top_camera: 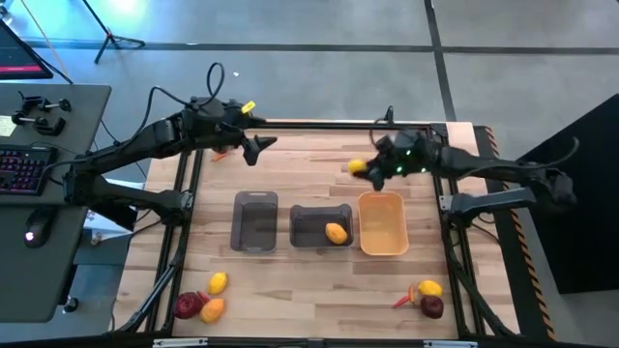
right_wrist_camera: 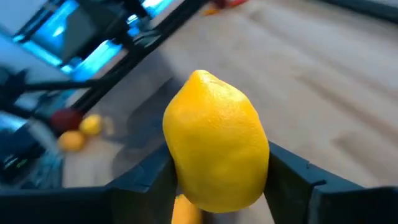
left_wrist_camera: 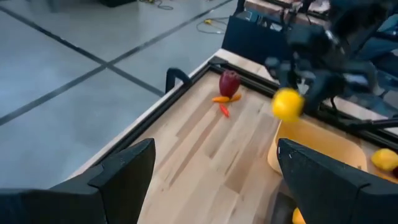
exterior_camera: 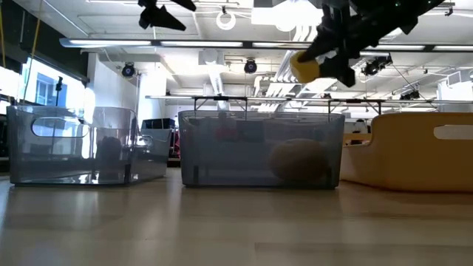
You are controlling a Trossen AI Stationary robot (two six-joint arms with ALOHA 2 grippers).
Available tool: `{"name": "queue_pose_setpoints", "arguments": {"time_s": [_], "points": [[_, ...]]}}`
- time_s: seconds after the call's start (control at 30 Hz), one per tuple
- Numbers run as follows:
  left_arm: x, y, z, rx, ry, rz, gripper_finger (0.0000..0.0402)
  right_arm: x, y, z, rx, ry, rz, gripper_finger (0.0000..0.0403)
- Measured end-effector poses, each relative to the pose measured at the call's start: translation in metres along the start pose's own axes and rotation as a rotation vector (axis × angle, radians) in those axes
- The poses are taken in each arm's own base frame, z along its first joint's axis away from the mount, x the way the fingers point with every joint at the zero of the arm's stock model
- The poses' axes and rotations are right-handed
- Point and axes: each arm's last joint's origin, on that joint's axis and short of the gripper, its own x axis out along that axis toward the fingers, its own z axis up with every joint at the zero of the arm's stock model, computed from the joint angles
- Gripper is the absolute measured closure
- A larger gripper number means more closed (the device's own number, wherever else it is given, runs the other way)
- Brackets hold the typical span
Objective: Sort produce into baskets
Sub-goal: Put the lemon into the right black bin
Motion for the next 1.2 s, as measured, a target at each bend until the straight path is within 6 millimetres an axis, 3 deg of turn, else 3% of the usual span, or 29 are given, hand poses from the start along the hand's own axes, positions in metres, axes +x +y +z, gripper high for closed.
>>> {"name": "queue_pose_setpoints", "arguments": {"time_s": [0.27,0.43,0.7,0.9,1.2], "points": [[0.000,-0.005,0.004,-0.062,-0.038,-0.045,0.0078,0.061,0.032,-0.035,-0.145,0.132,0.119,0.0206],[-0.002,-0.020,0.000,-0.159,-0.011,-0.110,0.0078,0.084,0.039,-0.052,-0.146,0.184,0.141,0.0205],[-0.011,-0.064,-0.012,-0.115,0.000,-0.178,0.0078,0.086,0.039,-0.056,-0.236,0.203,0.143,0.0203],[-0.016,-0.084,-0.020,-0.002,0.013,-0.227,0.0078,0.086,0.036,-0.054,-0.134,0.203,0.119,0.0194],[-0.036,-0.107,-0.035,0.166,0.103,-0.429,0.0078,0.084,0.035,-0.067,-0.052,0.313,0.068,0.0084]]}}
